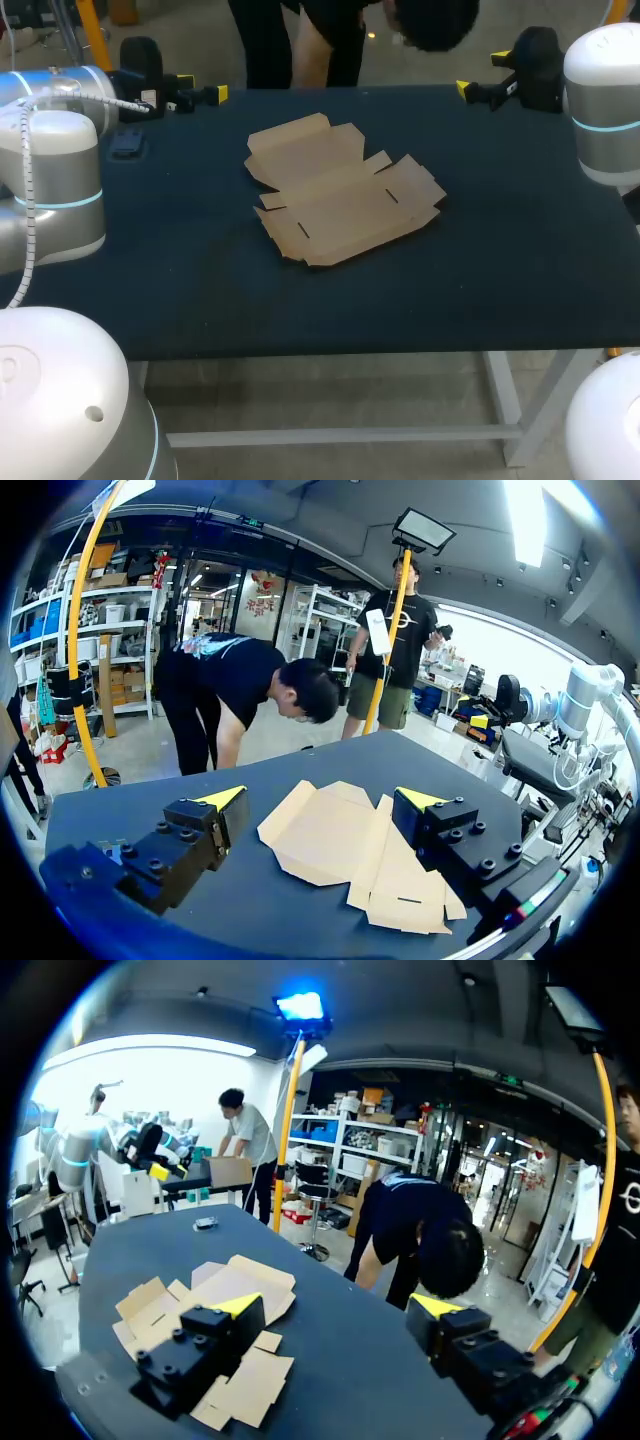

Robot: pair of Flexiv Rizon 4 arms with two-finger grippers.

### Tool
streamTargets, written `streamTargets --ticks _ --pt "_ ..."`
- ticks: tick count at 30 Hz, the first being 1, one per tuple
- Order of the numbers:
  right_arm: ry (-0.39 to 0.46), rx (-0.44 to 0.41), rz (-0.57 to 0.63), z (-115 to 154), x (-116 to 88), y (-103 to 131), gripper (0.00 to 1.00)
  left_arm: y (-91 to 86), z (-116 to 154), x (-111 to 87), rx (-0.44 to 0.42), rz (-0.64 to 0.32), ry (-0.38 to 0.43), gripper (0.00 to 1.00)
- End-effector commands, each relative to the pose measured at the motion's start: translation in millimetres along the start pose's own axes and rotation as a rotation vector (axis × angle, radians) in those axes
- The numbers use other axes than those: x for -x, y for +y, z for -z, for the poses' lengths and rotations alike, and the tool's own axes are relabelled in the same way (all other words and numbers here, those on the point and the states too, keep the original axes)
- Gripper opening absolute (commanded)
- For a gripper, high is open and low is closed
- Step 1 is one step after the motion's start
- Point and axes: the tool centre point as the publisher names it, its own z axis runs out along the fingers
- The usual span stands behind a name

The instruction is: Assemble the packaging by folding the flat box into shape, placing the metal phone stand inside, and closing the box properly

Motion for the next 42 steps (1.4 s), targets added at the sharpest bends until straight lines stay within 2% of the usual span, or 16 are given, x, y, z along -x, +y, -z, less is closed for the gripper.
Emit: streamTargets --ticks 1,13,16,20,25,27,30,33,42 --pt "-0.002 0.002 0.000 0.0 -0.5 -0.3 1.00 0.0 -0.4 -0.1 0.000 0.000 -0.001 1.00" --pt "-0.002 0.002 0.000 0.0 -0.5 -0.3 1.00 0.0 -0.4 -0.1 0.000 0.000 -0.001 1.00" --pt "0.006 -0.038 -0.030 -3.2 -0.2 -2.0 1.00 -1.1 -1.9 1.0 0.031 0.013 0.003 1.00" --pt "0.007 -0.135 -0.091 -1.7 -1.7 -6.4 1.00 -1.3 -0.9 1.7 0.102 0.067 0.014 1.00" --pt "0.001 -0.250 -0.144 9.5 -5.6 -14.7 1.00 0.7 8.5 -3.7 0.215 0.210 0.004 1.00" --pt "-0.020 -0.342 -0.217 15.0 -5.8 -18.9 1.00 3.1 14.4 -8.4 0.252 0.261 0.011 1.00" --pt "-0.024 -0.432 -0.288 25.1 -7.3 -25.4 1.00 5.6 23.5 -15.9 0.293 0.318 0.019 1.00" --pt "0.005 -0.466 -0.339 36.5 -9.5 -29.6 1.00 6.8 30.4 -23.3 0.351 0.369 0.008 1.00" --pt "0.066 -0.595 -0.483 57.8 -15.5 -49.2 1.00 18.2 43.7 -35.2 0.441 0.526 -0.050 1.00"
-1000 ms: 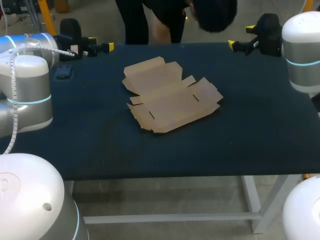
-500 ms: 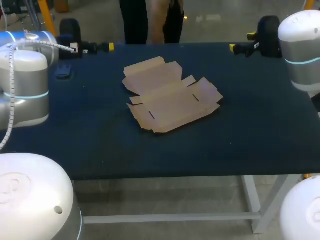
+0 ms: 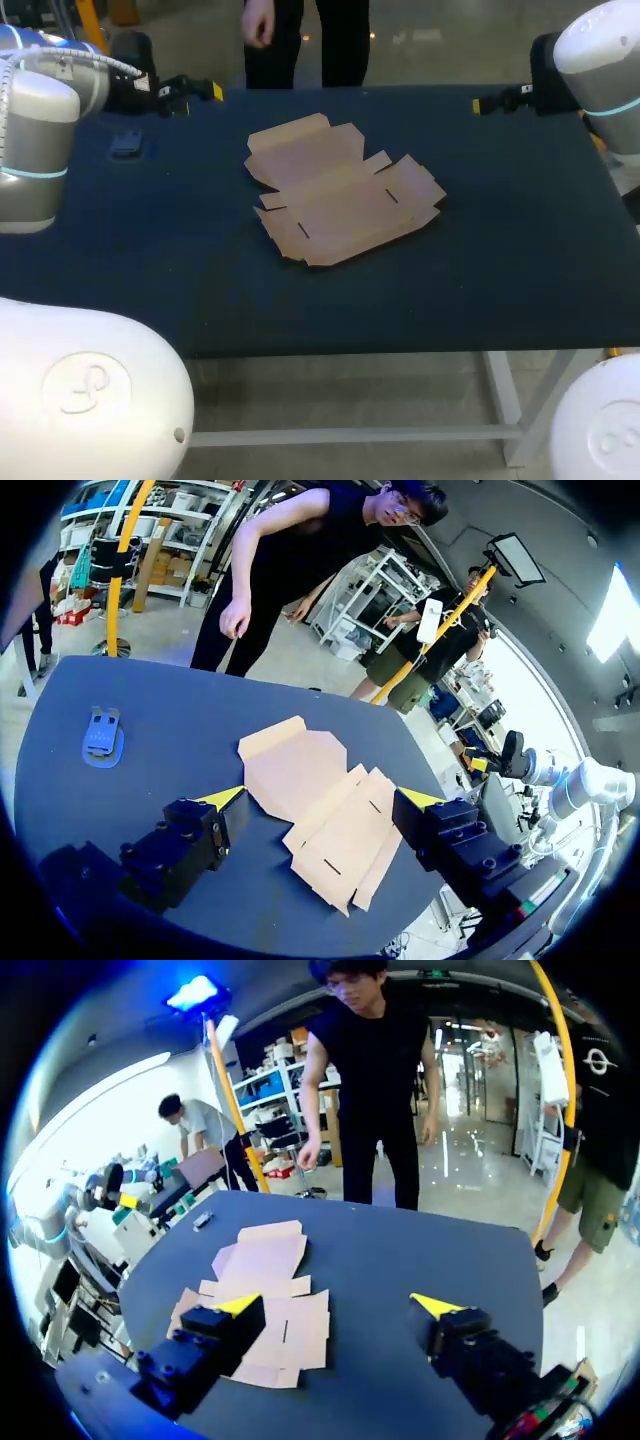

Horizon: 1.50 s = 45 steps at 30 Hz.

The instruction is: Assemble the packaging by folding the flat box into shape, placing the metal phone stand inside, and closing the box properly

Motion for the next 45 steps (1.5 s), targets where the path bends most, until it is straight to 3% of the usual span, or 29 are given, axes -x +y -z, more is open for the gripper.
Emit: streamTargets --ticks 1,5,7,22,25,36,45 --pt "0.013 -0.298 -0.039 10.9 5.5 -5.7 1.00 6.9 9.2 -3.6 0.186 0.049 -0.027 1.00" --pt "0.031 -0.367 -0.072 11.5 12.4 -15.5 1.00 14.6 9.8 -1.8 0.250 0.102 -0.013 1.00" --pt "0.021 -0.382 -0.073 13.3 14.9 -18.5 1.00 17.9 8.0 -0.7 0.306 0.106 -0.058 1.00" --pt "0.021 -0.382 -0.073 13.3 14.9 -18.5 1.00 17.9 8.0 -0.7 0.306 0.106 -0.058 1.00" --pt "0.021 -0.382 -0.073 13.3 14.9 -18.5 1.00 13.0 -0.4 1.4 0.341 0.177 -0.031 1.00" --pt "0.041 -0.536 -0.129 -13.8 14.9 -24.4 1.00 25.0 -5.9 13.3 0.397 0.331 -0.036 1.00" --pt "0.064 -0.636 -0.169 -37.3 10.1 -40.6 1.00 39.5 -8.3 15.8 0.443 0.385 -0.069 1.00"
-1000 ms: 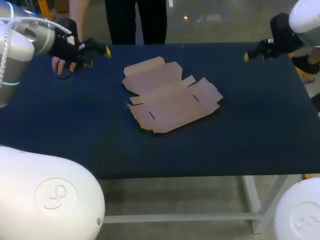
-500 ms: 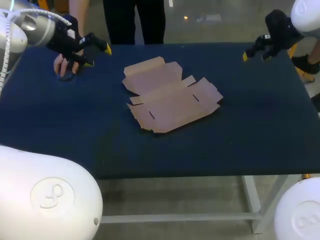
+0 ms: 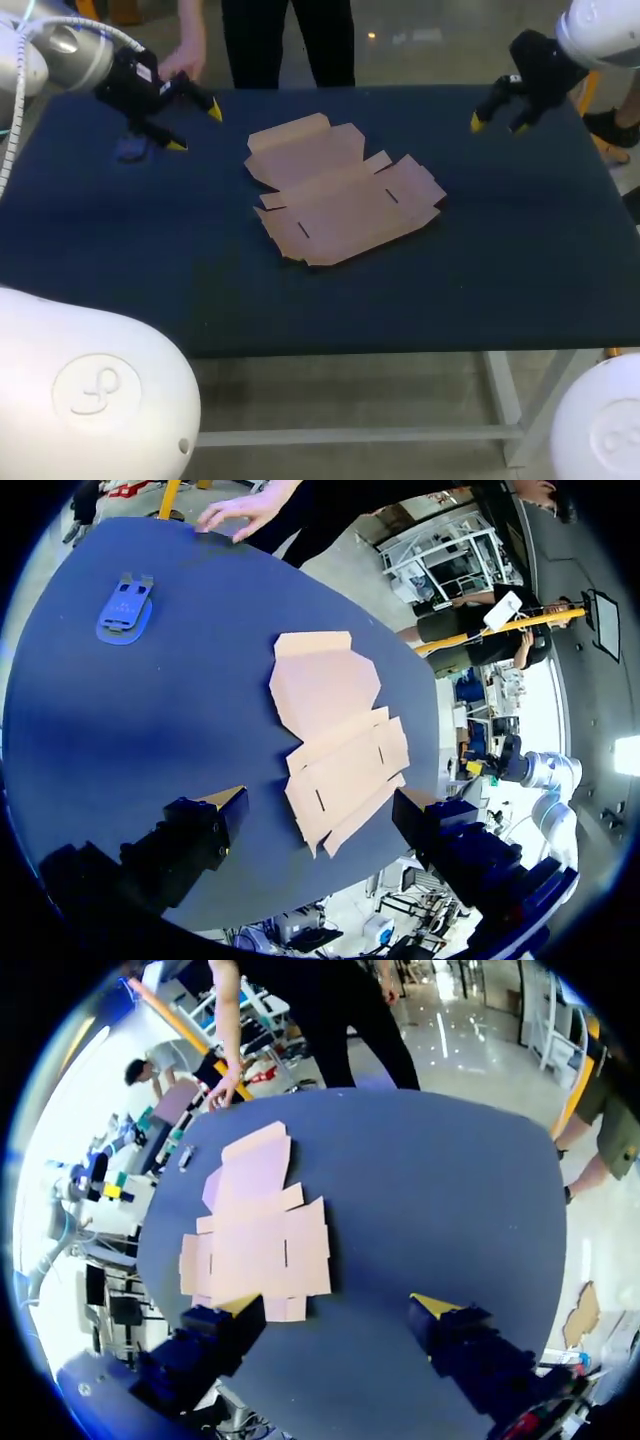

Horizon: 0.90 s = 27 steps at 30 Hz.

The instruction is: Assemble the packaging by folding the flat box into shape, placing the metal phone stand inside, and closing the box properly

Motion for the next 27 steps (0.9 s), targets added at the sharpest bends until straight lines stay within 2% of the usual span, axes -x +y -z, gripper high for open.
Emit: streamTargets --ticks 1,9,17,27 --pt "0.032 -0.123 0.003 -16.2 2.0 7.4 1.00 0.4 -1.8 0.1 0.068 0.013 -0.014 1.00" --pt "0.073 -0.189 0.027 -43.8 -5.1 4.0 1.00 9.3 -7.9 0.8 0.124 0.013 -0.028 1.00" --pt "0.145 -0.247 0.075 -70.6 -5.1 3.5 1.00 16.4 -10.3 -1.8 0.135 0.013 -0.055 1.00" --pt "0.162 -0.345 0.146 -105.8 -15.1 -0.9 0.98 18.0 -15.9 -1.1 0.150 0.014 -0.068 1.00"
